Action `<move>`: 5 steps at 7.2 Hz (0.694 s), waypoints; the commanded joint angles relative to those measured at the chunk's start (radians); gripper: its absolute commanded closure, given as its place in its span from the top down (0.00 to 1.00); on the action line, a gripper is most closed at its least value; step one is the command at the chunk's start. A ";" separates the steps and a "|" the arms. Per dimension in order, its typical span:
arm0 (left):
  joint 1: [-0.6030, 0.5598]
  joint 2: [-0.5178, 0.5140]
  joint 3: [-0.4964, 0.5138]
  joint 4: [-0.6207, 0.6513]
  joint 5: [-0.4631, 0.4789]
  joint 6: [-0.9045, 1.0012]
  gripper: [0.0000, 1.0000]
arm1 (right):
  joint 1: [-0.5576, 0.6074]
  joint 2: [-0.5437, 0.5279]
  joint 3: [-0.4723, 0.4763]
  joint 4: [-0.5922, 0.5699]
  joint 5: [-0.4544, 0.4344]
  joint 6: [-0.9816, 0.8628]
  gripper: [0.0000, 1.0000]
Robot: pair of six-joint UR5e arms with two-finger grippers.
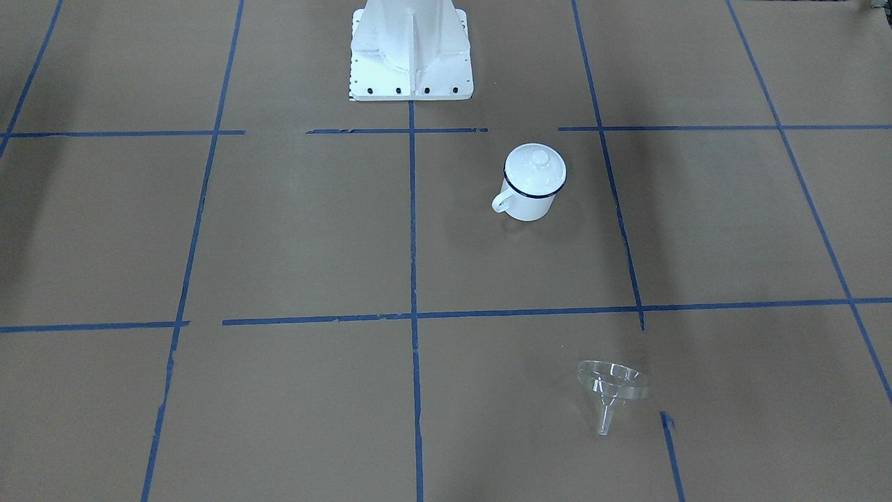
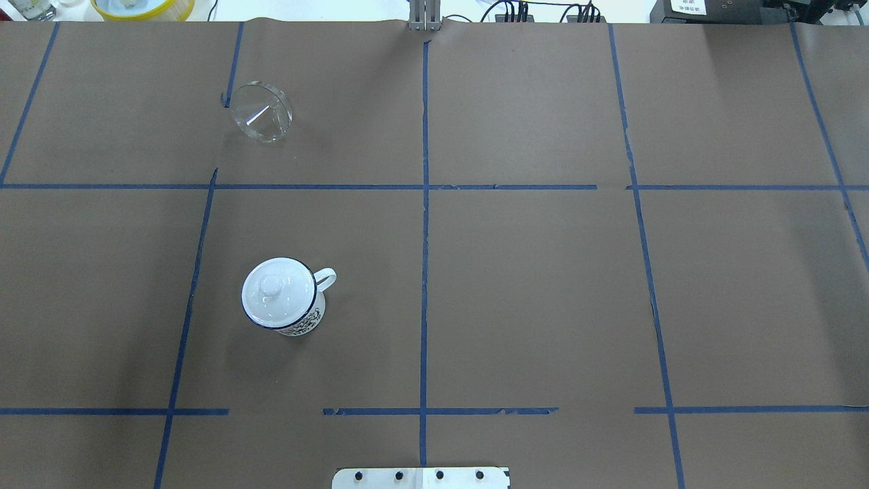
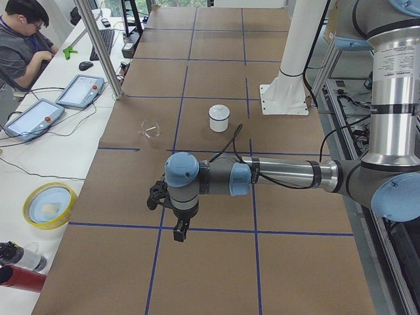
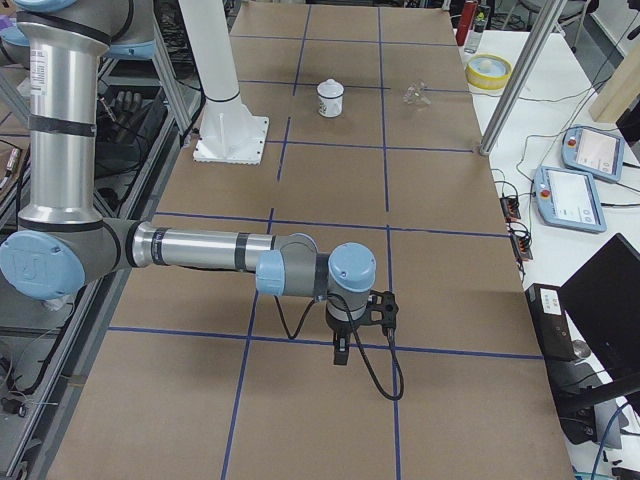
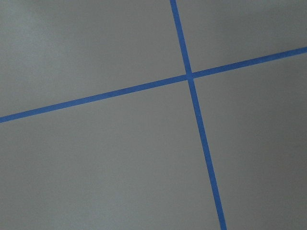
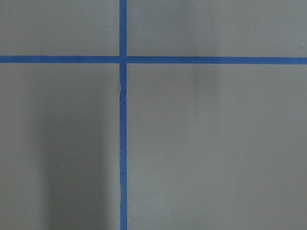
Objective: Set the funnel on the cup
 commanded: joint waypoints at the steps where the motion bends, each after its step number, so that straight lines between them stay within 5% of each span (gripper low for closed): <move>1: 0.000 -0.002 -0.004 0.004 -0.001 0.002 1.00 | 0.000 0.000 0.000 0.000 0.000 0.000 1.00; 5: 0.012 -0.020 -0.100 -0.006 0.002 -0.004 1.00 | 0.000 0.000 0.000 0.000 0.000 0.000 1.00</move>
